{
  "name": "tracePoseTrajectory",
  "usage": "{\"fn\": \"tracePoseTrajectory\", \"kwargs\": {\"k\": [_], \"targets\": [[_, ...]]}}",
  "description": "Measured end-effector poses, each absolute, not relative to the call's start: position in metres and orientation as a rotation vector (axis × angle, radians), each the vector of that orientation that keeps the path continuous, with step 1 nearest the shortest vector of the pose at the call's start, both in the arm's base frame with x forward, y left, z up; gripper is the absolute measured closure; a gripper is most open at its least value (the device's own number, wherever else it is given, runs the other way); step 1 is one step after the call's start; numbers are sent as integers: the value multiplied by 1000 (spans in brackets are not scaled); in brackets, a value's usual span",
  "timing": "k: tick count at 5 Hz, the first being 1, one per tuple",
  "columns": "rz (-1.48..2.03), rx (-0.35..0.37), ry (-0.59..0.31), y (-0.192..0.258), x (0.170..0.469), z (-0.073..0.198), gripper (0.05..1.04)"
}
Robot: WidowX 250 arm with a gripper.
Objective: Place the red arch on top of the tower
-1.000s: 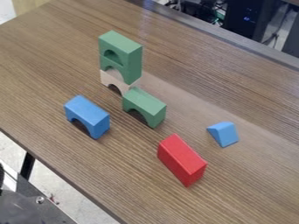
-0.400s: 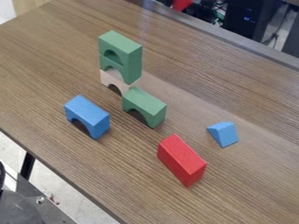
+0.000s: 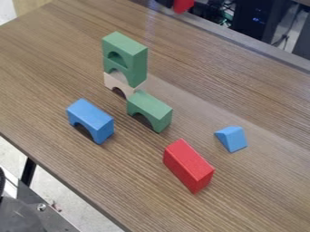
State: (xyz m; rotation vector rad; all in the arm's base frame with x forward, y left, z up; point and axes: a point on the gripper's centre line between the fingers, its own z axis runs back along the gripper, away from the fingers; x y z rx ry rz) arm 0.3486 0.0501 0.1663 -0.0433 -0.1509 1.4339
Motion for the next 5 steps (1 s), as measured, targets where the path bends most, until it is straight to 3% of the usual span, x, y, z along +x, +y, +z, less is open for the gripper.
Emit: {"fn": "tracePoseTrajectory", "kwargs": {"k": [5], "targets": [[1466,95,-89,76,322,143,485]]}}
